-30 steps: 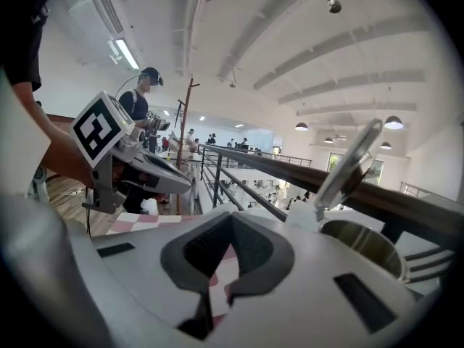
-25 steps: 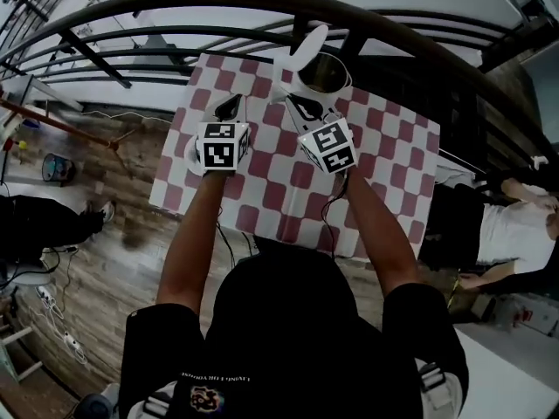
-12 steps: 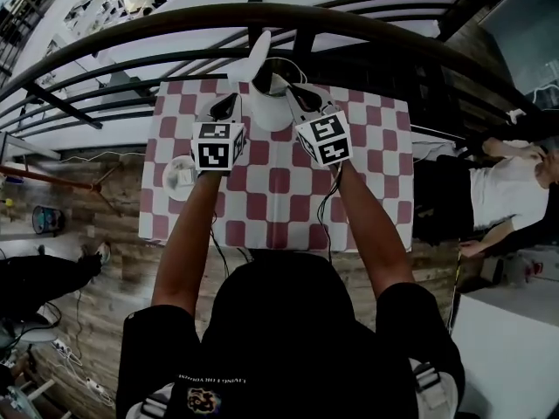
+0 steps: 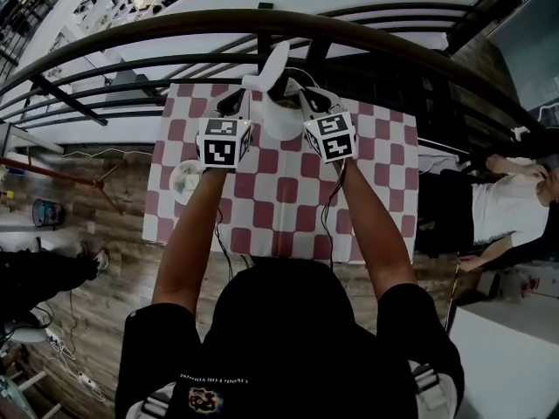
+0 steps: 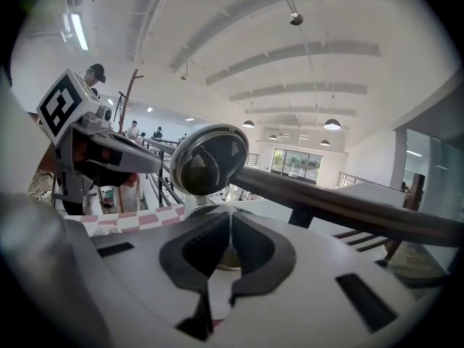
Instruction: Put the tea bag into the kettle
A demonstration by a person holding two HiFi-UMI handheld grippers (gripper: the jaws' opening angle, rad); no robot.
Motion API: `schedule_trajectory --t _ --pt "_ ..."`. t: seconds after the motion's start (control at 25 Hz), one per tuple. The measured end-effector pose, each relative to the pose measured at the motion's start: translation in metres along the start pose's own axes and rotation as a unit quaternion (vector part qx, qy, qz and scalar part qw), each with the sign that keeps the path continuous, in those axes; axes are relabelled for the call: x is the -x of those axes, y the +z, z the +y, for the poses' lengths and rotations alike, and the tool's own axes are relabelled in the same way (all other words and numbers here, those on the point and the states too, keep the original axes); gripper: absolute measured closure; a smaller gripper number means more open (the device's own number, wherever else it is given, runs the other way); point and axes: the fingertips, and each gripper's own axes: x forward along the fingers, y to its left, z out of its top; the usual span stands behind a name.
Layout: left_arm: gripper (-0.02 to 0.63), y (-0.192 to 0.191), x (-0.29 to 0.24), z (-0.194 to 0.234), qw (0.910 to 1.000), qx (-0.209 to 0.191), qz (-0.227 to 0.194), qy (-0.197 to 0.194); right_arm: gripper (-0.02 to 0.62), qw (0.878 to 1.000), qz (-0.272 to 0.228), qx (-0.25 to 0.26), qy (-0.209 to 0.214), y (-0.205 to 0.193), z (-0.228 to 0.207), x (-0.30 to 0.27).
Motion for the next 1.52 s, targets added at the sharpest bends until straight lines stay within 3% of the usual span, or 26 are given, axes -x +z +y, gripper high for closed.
schedule_trajectory --t 0.24,0.56,0.72,0.88,1.12,1.32,1.52 --pt "0.603 -0.003 -0.004 0.007 1.0 0.008 0.0 0.003 0.555 0.999 -0.031 -0.03 0.001 0.02 -0.008 -0.003" --pt "0.603 0.0 -0.003 0.007 0.9999 0.014 -0.003 0.007 0.555 0.993 -0.12 0.006 0.006 0.122 -0.013 0.01" --pt "0.603 0.001 -0.001 0.005 0.9998 0.016 -0.001 0.009 0.557 0.992 -0.116 0.028 0.038 0.143 0.001 0.003" --pt "0.603 -0.001 0.0 0.007 0.9998 0.017 -0.004 0.01 0.568 0.994 -0.086 0.033 0.058 0.132 0.011 -0.009" --pt "0.603 -0.007 0.003 0.011 0.9997 0.021 -0.002 0.014 0.575 0.997 -0.068 0.024 0.031 0.112 -0.005 -0.004" --pt "0.603 -0.014 0.002 0.005 0.9997 0.02 0.003 0.01 0.575 0.999 -0.052 -0.001 0.008 0.073 -0.024 0.006" --pt "0.603 -0.017 -0.002 -0.004 0.9998 0.021 0.007 0.002 0.577 0.999 -0.005 -0.038 -0.002 0.013 -0.035 0.004"
